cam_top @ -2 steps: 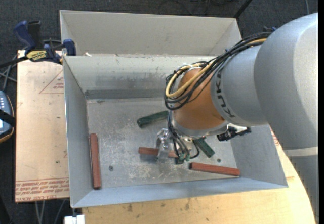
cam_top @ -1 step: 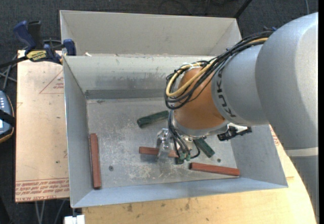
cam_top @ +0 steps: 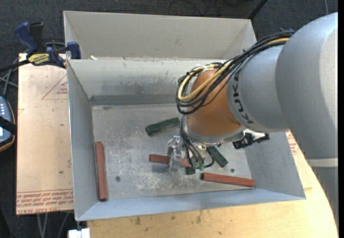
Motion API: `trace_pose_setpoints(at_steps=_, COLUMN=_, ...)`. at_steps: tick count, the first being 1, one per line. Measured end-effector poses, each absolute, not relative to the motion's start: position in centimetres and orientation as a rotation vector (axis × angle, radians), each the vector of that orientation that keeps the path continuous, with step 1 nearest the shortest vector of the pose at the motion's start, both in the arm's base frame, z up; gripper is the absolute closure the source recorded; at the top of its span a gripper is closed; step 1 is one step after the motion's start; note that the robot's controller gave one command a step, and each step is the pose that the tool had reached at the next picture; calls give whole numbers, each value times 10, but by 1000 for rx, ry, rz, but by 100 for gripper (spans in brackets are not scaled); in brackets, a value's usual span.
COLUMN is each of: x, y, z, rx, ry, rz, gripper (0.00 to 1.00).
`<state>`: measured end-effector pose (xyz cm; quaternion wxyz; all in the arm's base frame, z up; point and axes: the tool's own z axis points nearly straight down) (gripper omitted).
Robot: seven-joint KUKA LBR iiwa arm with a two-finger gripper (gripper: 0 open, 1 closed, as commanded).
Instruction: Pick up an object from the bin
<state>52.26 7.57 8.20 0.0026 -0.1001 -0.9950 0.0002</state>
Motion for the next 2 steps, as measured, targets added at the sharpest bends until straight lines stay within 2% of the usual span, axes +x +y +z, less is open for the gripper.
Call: trace_pose_setpoints(at_steps=2, x=524, y=76, z=123, rx=-314, ry=-3126, rz=-1, gripper=100)
